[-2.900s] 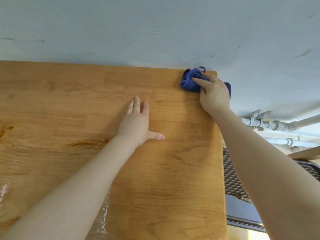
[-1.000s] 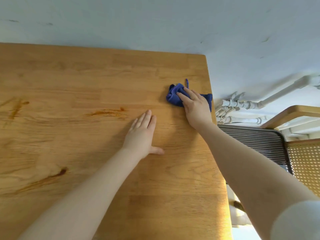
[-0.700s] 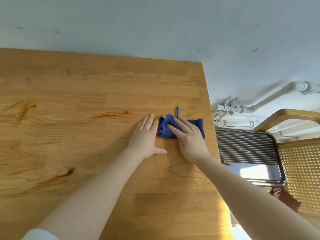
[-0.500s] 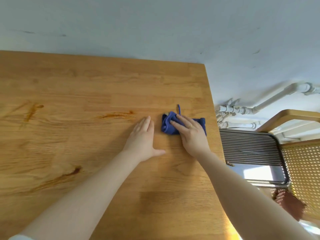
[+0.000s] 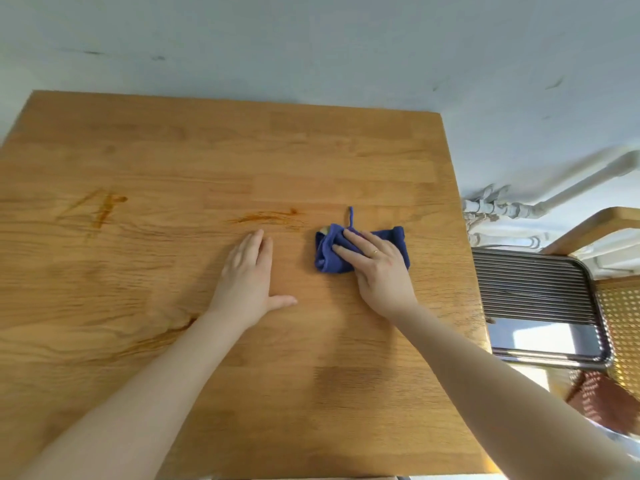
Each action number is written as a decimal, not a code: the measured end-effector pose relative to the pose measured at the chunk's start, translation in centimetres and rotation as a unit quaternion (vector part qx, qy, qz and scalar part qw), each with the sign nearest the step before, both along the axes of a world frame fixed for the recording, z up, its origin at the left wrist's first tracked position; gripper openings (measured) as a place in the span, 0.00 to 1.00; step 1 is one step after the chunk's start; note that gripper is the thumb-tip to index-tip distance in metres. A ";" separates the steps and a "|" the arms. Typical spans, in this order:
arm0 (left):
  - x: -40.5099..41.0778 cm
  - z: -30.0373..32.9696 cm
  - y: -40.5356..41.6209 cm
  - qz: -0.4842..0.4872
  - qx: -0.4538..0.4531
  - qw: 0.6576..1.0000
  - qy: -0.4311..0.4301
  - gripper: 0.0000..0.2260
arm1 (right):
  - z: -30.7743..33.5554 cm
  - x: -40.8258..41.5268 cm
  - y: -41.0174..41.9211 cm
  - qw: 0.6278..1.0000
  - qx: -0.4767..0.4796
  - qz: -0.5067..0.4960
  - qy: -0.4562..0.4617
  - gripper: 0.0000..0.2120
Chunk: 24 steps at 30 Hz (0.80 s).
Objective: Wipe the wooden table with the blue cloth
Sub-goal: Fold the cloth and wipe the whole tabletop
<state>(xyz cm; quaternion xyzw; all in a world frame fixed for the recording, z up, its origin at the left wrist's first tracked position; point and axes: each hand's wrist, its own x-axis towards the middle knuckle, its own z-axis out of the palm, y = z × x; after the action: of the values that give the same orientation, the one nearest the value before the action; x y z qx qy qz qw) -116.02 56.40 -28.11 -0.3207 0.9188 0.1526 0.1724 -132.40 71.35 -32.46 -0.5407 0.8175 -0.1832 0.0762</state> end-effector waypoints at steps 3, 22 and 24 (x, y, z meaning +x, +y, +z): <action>0.8 -0.2 -0.8 0.029 -0.010 0.999 -0.019 0.50 | 0.0 -1.9 -1.3 1.000 -0.013 0.011 0.005 0.21; -0.2 -0.7 -2.3 0.131 -0.013 0.984 -0.119 0.65 | -0.2 -0.2 -4.4 0.997 -0.016 0.081 -0.013 0.19; 0.1 -0.9 -2.2 0.134 -0.011 0.985 -0.106 0.64 | -0.5 -1.6 -6.5 0.999 -0.021 0.047 0.006 0.18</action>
<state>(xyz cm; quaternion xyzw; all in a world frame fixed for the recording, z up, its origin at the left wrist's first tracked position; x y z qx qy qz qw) -115.90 54.24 -29.02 -0.4567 0.8458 0.1295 0.2434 -134.00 64.82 -32.97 -0.5810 0.7877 -0.1934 0.0683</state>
